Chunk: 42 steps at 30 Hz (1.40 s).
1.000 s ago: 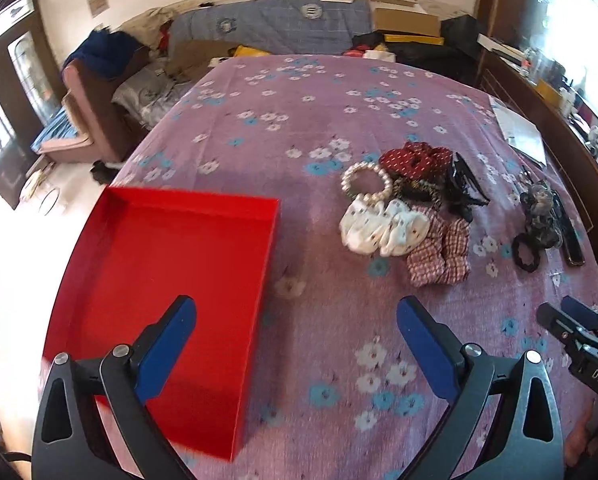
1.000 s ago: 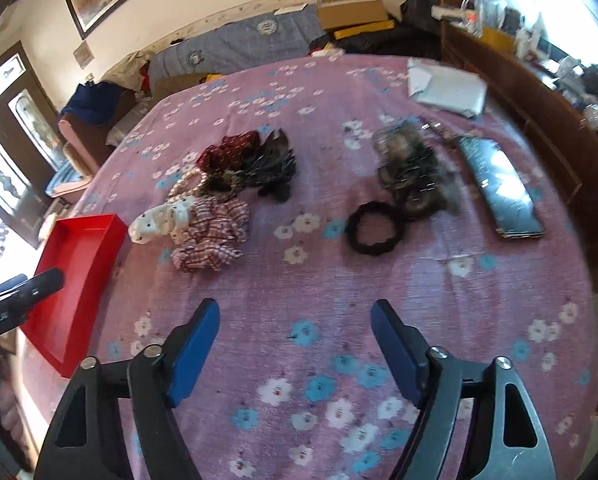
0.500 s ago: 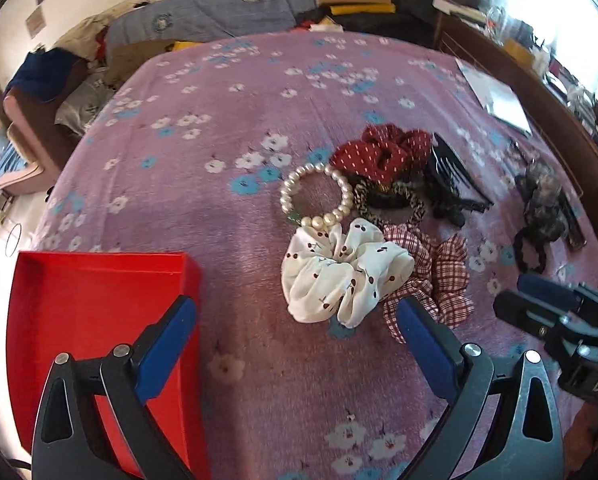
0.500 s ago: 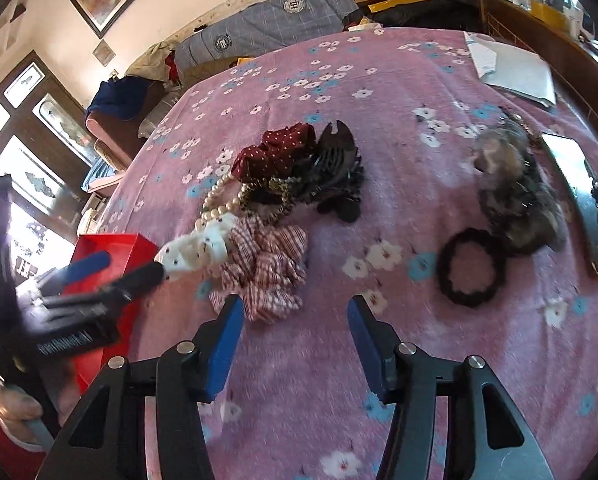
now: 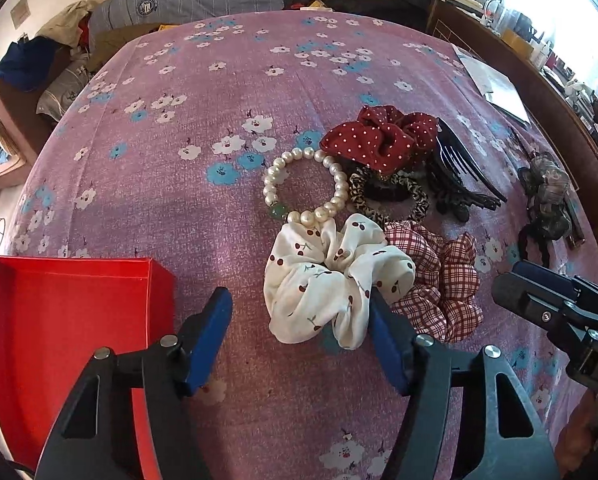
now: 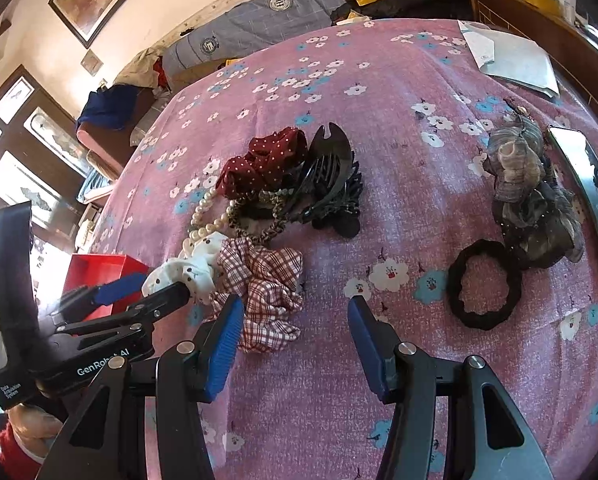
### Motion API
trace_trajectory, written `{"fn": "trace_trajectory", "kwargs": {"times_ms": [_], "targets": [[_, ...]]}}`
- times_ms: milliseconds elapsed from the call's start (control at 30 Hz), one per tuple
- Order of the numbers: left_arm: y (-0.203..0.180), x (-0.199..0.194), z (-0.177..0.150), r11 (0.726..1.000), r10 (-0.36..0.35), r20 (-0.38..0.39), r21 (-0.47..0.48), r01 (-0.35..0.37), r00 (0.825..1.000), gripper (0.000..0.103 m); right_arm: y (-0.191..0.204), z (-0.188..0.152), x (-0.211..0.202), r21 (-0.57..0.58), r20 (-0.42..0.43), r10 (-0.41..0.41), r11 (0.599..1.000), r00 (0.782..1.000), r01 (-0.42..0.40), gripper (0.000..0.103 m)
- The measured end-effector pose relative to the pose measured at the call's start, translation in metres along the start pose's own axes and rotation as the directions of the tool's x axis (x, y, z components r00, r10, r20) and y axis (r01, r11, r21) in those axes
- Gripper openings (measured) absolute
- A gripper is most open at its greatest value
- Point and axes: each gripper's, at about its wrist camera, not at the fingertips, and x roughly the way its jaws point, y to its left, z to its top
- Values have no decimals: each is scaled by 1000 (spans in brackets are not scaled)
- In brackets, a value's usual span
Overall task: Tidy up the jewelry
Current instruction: 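Grasp the white cherry-print scrunchie with left tool while right tool grasps plaid scrunchie, then carry both scrunchies over the red tray with both tools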
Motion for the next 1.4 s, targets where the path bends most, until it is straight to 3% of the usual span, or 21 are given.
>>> {"fn": "trace_trajectory", "kwargs": {"times_ms": [133,233,633,867,1133,1400], "targets": [[-1,7,0,1000,8,-29,-5,-8,1000,30,4,5,12,2,-13,19,1000,1000,-19,59],[-2,6,-1,1000,2,-27,-19,-2,1000,24,7,7,25,11,-36,30,999,999,-30,59],[-6,-7,-3,999,11,2,-33,-11,1000,18,11,8,39,17,-65,45,999,997,-44,58],[-12,-12,-7,1000,17,13,-25,-16,1000,15,10,7,45,21,-95,67,998,993,-65,13],[-19,-39,-11,999,11,50,-36,-9,999,14,9,4,21,25,-54,74,997,996,-73,10],[-13,-106,-27,997,-13,146,-69,24,989,14,14,-2,-23,21,10,95,995,995,-95,10]]}}
